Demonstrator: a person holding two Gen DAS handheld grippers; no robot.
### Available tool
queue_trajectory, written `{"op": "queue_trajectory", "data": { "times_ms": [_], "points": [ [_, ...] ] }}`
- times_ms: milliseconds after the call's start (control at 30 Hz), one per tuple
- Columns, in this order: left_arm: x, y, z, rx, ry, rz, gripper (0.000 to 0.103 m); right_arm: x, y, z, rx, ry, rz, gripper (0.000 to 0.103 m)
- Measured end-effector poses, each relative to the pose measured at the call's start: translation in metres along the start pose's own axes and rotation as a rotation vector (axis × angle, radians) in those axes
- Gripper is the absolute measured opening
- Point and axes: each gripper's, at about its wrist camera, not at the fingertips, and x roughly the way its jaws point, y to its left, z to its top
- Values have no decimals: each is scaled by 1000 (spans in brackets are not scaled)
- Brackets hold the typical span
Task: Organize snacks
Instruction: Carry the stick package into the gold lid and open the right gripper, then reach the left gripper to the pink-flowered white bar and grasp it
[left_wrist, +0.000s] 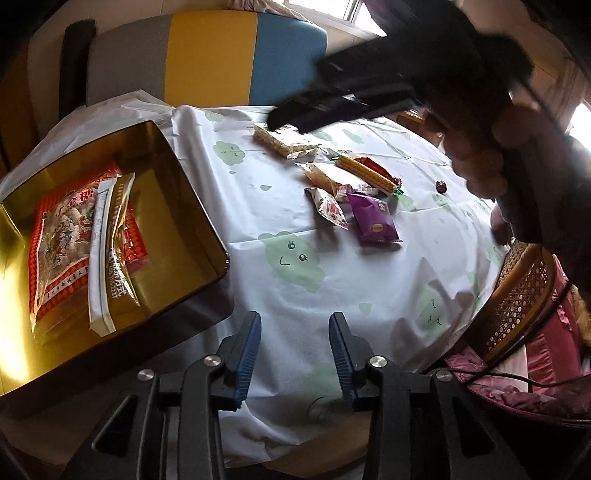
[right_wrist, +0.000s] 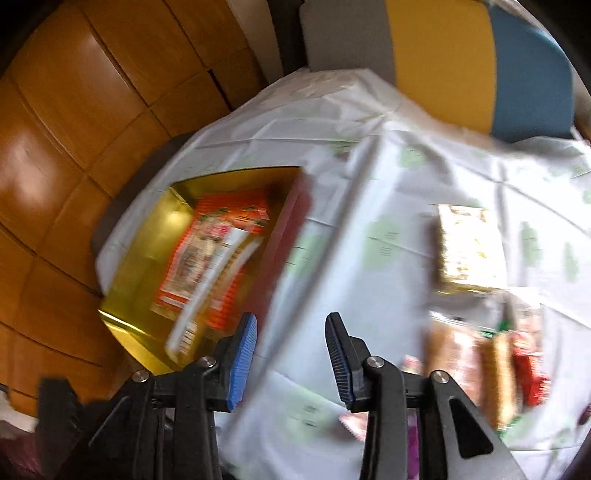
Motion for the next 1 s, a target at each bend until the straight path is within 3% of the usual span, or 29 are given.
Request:
{"op": "queue_trajectory", "data": {
  "times_ms": [400, 567, 700, 1000],
  "points": [
    [10, -19, 5, 21, 43, 1, 39, -44, -99, -63, 72, 20, -215, 39],
    [19, -28, 15, 41, 62, 17, 39, -47, -126, -80, 121, 52, -186, 39],
    [26, -39, 27, 74, 65, 40, 39, -41, -141, -83, 174, 79, -268, 39],
    [48, -42, 68, 34, 77, 70, 38, -63, -168, -77, 307, -32, -245, 39]
  ]
}}
